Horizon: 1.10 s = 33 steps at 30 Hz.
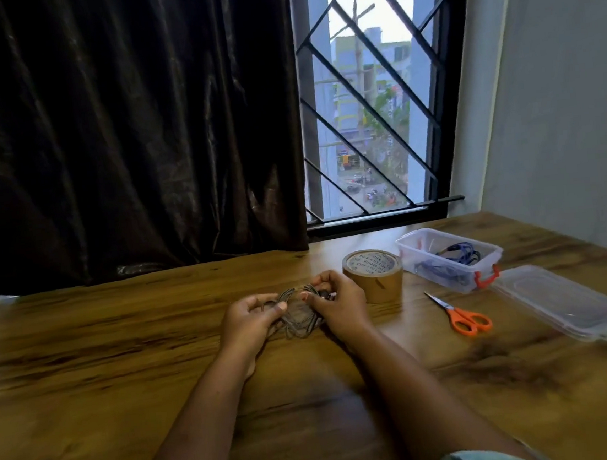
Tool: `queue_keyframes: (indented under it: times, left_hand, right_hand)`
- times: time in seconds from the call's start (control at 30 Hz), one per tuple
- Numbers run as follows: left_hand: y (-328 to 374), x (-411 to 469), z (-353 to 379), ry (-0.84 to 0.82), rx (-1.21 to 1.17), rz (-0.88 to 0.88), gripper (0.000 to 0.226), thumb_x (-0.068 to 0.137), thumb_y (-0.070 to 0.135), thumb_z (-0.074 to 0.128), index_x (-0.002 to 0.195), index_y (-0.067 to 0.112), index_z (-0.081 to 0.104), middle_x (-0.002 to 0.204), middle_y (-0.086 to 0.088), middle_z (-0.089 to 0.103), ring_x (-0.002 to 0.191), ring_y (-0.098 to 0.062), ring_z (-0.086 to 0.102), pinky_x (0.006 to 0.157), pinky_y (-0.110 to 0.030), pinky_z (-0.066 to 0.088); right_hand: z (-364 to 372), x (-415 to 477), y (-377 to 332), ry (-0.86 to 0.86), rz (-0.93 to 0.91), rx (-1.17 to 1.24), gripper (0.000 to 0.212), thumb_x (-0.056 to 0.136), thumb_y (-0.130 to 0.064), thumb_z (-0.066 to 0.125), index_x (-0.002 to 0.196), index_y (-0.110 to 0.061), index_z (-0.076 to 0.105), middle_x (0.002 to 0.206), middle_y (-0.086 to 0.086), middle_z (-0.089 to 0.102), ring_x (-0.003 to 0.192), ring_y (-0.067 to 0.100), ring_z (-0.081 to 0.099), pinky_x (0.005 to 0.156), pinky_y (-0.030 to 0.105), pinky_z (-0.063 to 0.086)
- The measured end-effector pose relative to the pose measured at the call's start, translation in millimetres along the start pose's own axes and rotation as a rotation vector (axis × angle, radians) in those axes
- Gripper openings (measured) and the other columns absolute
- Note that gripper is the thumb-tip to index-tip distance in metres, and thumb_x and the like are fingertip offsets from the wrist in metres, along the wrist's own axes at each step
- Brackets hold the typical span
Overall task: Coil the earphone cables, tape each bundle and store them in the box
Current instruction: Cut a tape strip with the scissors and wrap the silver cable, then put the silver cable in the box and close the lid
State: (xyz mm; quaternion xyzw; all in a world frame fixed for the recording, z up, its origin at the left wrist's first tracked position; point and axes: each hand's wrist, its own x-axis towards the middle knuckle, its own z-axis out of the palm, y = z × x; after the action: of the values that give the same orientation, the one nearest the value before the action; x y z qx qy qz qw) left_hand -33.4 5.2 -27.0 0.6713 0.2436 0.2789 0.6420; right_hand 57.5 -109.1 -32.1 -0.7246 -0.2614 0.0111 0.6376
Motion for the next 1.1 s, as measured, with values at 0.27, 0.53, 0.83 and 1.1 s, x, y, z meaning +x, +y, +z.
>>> queue_keyframes:
  times: [0.27,0.53,0.83,1.1]
  left_hand:
    - [-3.0,-54.9,11.5,0.176,0.124,0.146,0.012,0.081,0.008,0.071,0.092,0.01,0.069,0.089,-0.008,0.07,0.085,-0.02,0.066,0.068,-0.03,0.056]
    - [3.0,-95.8,23.3,0.268,0.051,0.084,0.011,0.08,0.008,0.072,0.087,0.017,0.068,0.086,-0.006,0.071,0.078,-0.021,0.068,0.072,-0.036,0.057]
    - [67.9,-1.3,137.4,-0.026,0.101,0.264,0.01,0.075,0.006,0.074,0.079,0.015,0.07,0.077,-0.003,0.072,0.076,-0.021,0.07,0.076,-0.038,0.058]
    - [95.7,57.5,239.3,-0.146,0.757,0.404,0.016,0.083,0.028,0.068,0.092,0.016,0.073,0.092,-0.007,0.071,0.087,-0.026,0.066,0.073,-0.031,0.053]
  right_hand:
    - [-23.1,-63.7,-13.5,0.039,0.051,0.136,0.009,0.088,-0.013,0.066,0.081,-0.018,0.062,0.073,-0.001,0.067,0.065,0.007,0.065,0.059,0.026,0.054]
    - [-41.8,-109.1,-32.4,0.021,0.172,0.207,0.017,0.082,0.002,0.063,0.087,-0.013,0.068,0.084,0.01,0.072,0.073,0.019,0.067,0.058,0.024,0.052]
    - [-148.0,12.2,-52.0,0.218,-0.01,-0.006,0.016,0.079,0.005,0.069,0.087,-0.01,0.07,0.082,0.006,0.067,0.074,0.012,0.062,0.071,0.024,0.051]
    - [-218.0,95.6,-31.3,0.316,0.164,-0.353,0.023,0.083,-0.003,0.068,0.077,-0.02,0.054,0.085,0.007,0.062,0.081,0.02,0.06,0.07,0.028,0.052]
